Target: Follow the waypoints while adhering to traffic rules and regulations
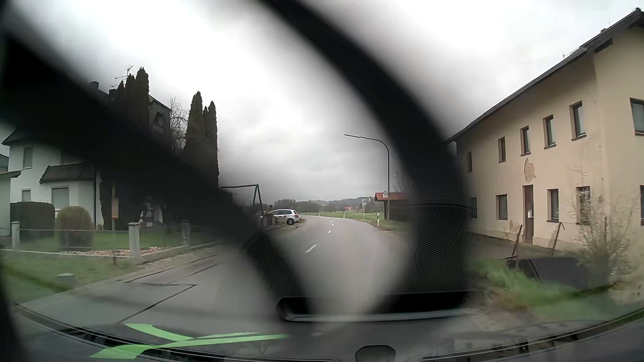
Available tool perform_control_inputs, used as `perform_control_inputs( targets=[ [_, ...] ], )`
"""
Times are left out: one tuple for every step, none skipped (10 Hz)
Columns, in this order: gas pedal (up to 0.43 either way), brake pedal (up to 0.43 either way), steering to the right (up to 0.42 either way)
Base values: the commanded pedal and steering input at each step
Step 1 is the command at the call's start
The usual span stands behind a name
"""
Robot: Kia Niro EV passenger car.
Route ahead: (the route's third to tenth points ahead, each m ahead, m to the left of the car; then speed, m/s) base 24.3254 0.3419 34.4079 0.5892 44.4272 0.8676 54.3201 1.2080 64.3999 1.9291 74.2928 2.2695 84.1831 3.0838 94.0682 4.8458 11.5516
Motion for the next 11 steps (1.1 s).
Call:
perform_control_inputs(
  targets=[
    [0.118,0.0,0.001],
    [0.118,0.0,0.001],
    [0.118,0.0,0.002],
    [0.118,0.0,0.003],
    [0.118,0.0,0.002],
    [0.118,0.0,0.002],
    [0.118,0.0,0.003],
    [0.118,0.0,0.003],
    [0.118,0.0,0.002],
    [0.118,0.0,0.002],
    [0.118,0.0,0.002]
  ],
)
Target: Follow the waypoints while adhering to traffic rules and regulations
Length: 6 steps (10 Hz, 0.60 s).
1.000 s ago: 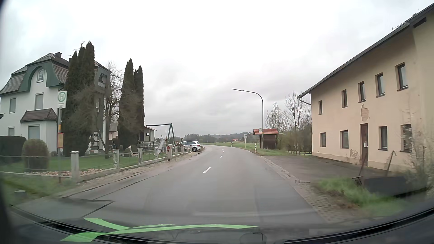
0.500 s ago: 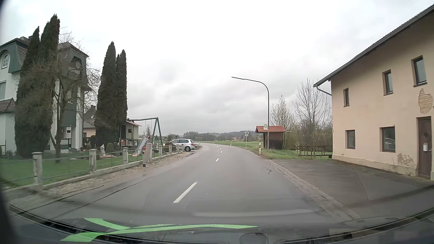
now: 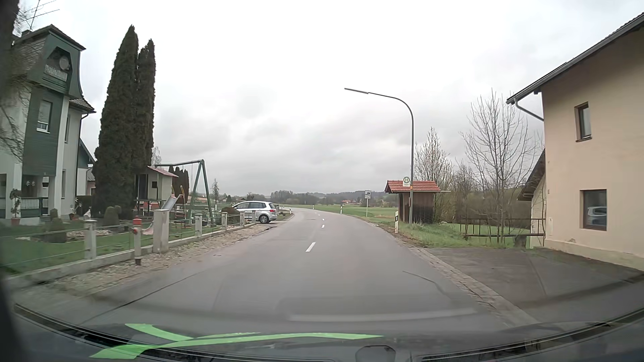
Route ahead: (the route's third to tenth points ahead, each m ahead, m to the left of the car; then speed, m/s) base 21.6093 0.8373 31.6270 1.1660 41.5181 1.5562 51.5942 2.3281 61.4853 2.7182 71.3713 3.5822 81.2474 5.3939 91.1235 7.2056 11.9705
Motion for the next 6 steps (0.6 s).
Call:
perform_control_inputs(
  targets=[
    [0.118,0.0,0.002],
    [0.118,0.0,0.003],
    [0.11,0.0,0.002],
    [0.11,0.0,0.001],
    [0.11,0.0,0.0],
    [0.11,0.0,-0.001]
  ],
)
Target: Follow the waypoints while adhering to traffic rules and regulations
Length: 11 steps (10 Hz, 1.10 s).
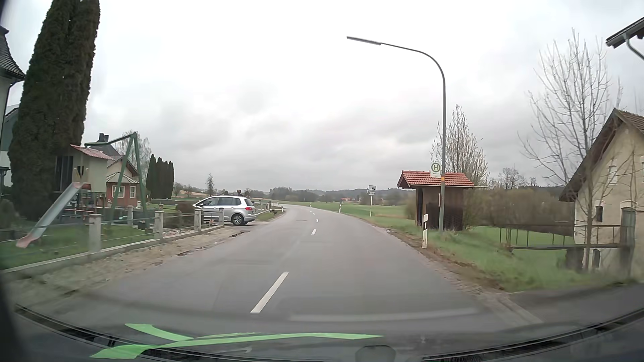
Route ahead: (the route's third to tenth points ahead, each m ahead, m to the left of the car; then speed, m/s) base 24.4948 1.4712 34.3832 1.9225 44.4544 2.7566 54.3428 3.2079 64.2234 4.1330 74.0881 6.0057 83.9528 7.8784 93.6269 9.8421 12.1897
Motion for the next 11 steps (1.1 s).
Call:
perform_control_inputs(
  targets=[
    [0.11,0.0,-0.001],
    [0.118,0.0,-0.002],
    [0.118,0.0,-0.005],
    [0.118,0.0,-0.005],
    [0.118,0.0,-0.005],
    [0.118,0.0,-0.005],
    [0.13,0.0,-0.005],
    [0.13,0.0,-0.007],
    [0.13,0.0,-0.009],
    [0.13,0.0,-0.01],
    [0.138,0.0,-0.011]
  ],
)
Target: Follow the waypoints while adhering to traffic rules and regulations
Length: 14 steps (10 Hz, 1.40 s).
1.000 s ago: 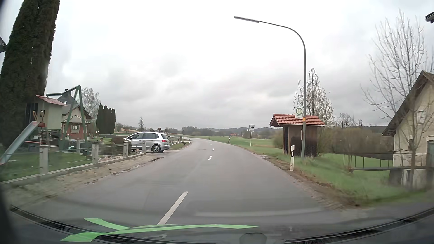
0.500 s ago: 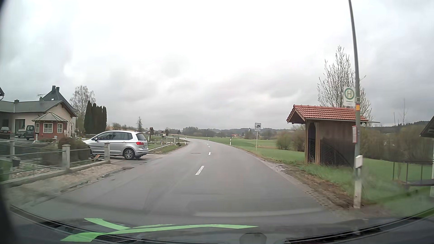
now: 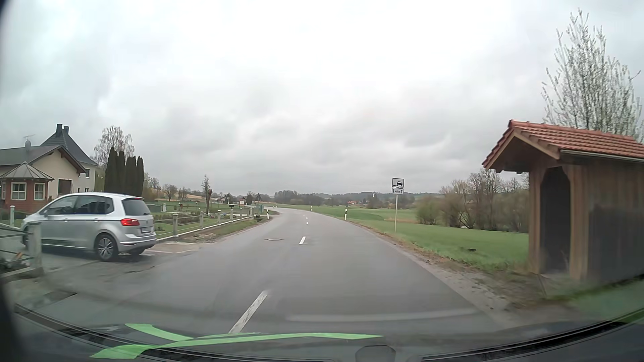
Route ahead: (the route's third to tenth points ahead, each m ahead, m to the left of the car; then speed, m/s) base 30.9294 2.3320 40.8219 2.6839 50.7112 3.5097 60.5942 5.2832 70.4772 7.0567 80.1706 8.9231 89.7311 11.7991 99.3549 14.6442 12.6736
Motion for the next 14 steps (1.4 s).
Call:
perform_control_inputs(
  targets=[
    [0.138,0.0,-0.012],
    [0.138,0.0,-0.012],
    [0.15,0.0,-0.012],
    [0.15,0.0,-0.013],
    [0.15,0.0,-0.013],
    [0.138,0.0,-0.013],
    [0.138,0.0,-0.013],
    [0.138,0.0,-0.013],
    [0.138,0.0,-0.013],
    [0.138,0.0,-0.014],
    [0.15,0.0,-0.014],
    [0.15,0.0,-0.017],
    [0.15,0.0,-0.018],
    [0.138,0.0,-0.018]
  ],
)
